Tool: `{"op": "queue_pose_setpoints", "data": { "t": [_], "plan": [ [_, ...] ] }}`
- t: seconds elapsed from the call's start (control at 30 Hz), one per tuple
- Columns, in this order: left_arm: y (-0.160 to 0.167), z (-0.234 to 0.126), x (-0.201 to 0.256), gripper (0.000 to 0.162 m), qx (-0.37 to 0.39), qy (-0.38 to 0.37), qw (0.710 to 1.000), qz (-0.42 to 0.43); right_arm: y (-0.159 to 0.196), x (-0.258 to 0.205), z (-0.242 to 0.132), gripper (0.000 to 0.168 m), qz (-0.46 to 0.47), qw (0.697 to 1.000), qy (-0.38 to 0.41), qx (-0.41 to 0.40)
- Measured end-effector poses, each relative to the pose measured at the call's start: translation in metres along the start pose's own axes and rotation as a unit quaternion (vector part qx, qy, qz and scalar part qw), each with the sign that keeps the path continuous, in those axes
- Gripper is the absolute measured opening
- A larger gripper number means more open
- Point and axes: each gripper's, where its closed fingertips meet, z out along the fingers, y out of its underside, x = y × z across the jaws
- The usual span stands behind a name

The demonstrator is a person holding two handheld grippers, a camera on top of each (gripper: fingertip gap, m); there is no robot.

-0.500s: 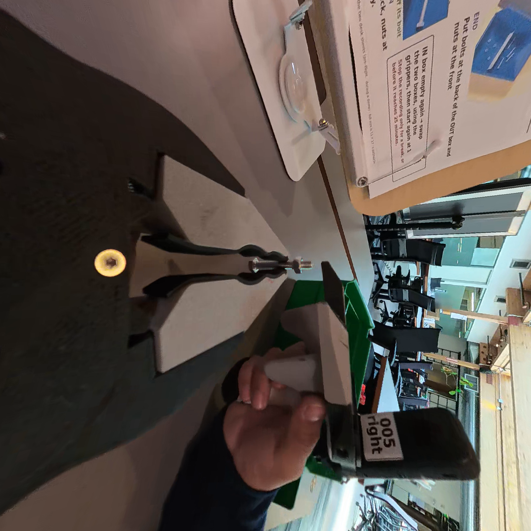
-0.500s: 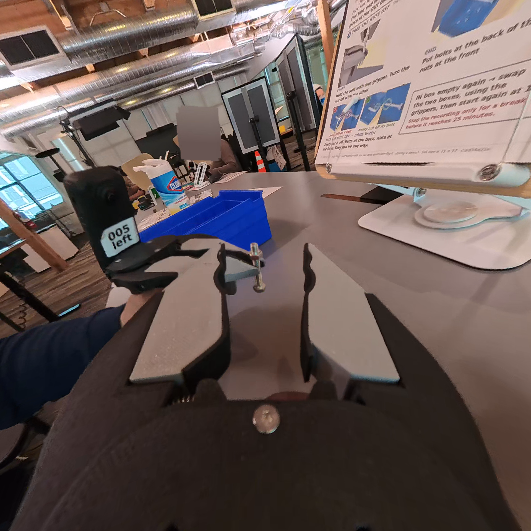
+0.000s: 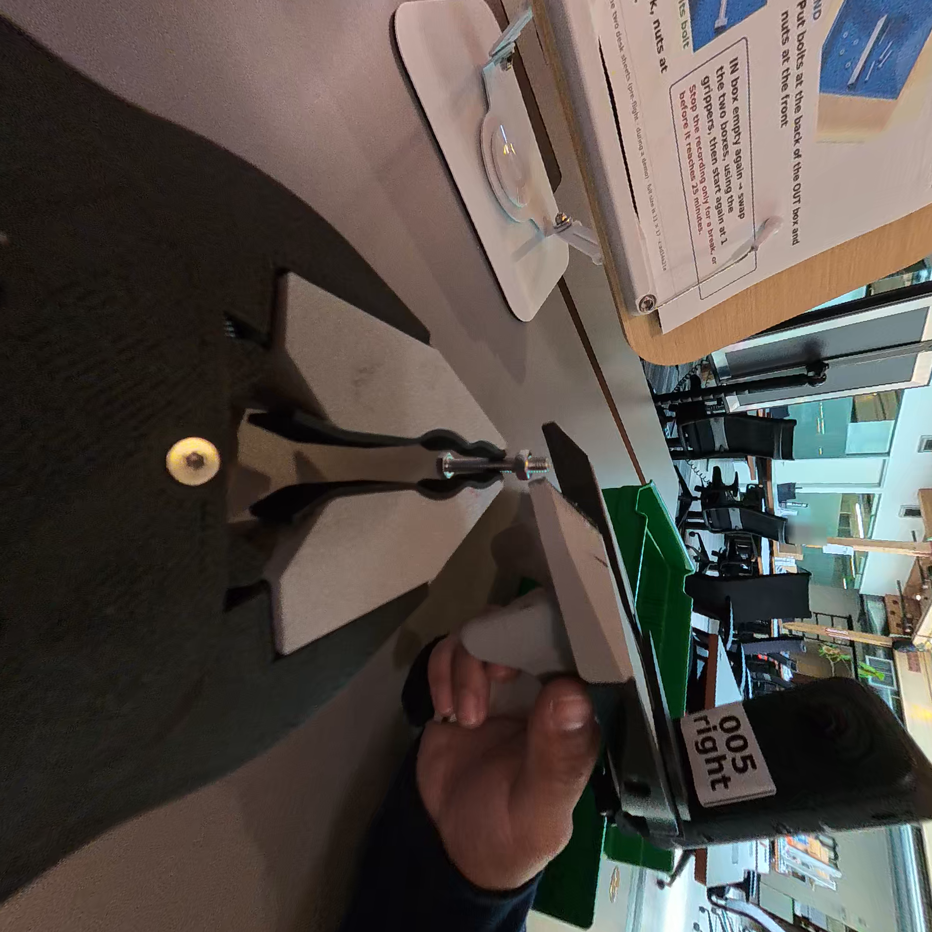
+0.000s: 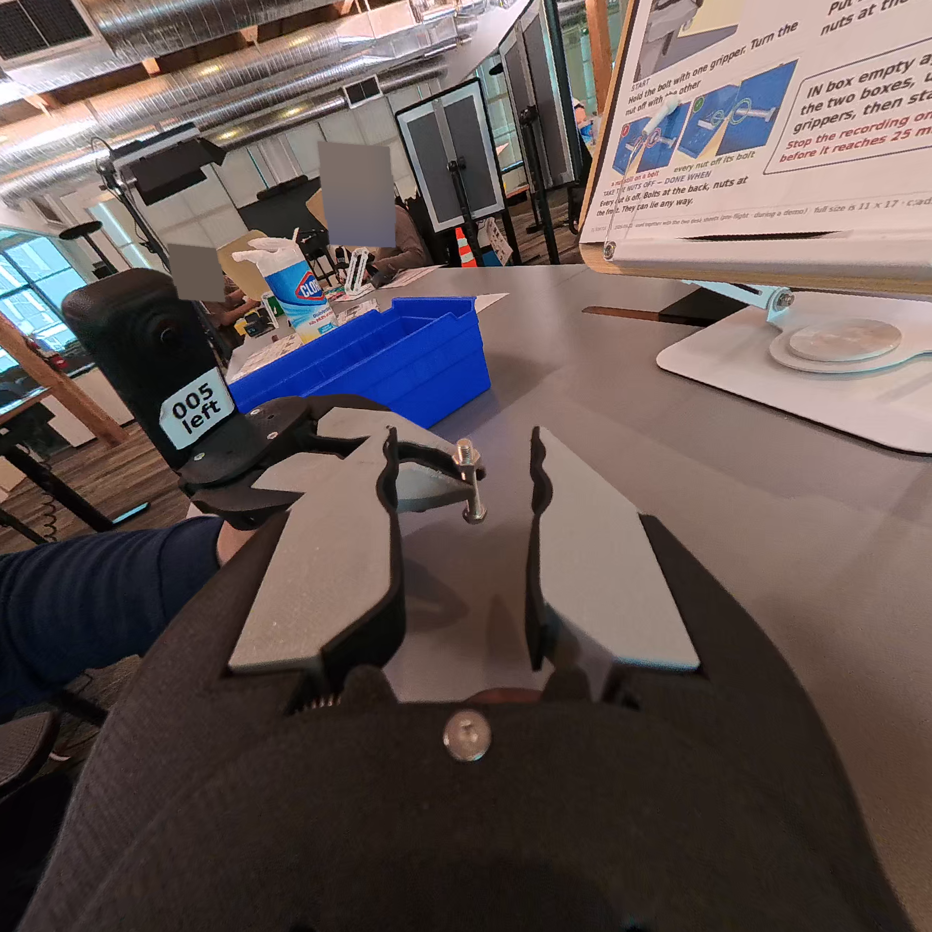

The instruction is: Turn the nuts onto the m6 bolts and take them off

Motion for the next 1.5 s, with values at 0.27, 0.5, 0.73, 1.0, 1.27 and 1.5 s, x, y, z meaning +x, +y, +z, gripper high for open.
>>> {"op": "queue_pose_setpoints", "data": {
  "t": [0.27,0.5,0.73,1.0,1.27,1.5],
  "plan": [
    [0.001,0.000,-0.002,0.003,0.001,-0.013,1.000,0.018,-0.004,0.004,-0.003,0.053,0.003,1.000,0.012,0.006],
    [0.005,0.001,-0.007,0.003,-0.010,-0.027,0.999,0.036,0.002,0.007,0.000,0.050,-0.009,0.999,0.032,-0.014],
    [0.010,0.003,-0.011,0.003,-0.026,-0.048,0.997,0.063,0.000,0.009,-0.003,0.044,-0.004,0.999,0.043,-0.020],
    [0.008,0.002,-0.011,0.002,-0.025,-0.061,0.994,0.091,0.013,0.014,-0.001,0.023,-0.008,0.997,0.055,-0.054],
    [0.014,0.006,-0.004,0.003,-0.039,-0.049,0.995,0.082,0.022,0.012,0.002,0.007,0.004,0.997,0.039,-0.073],
    [0.022,0.008,-0.006,0.012,-0.057,-0.048,0.996,0.056,0.019,0.009,0.000,0.007,-0.006,0.997,0.036,-0.071]
  ]
}}
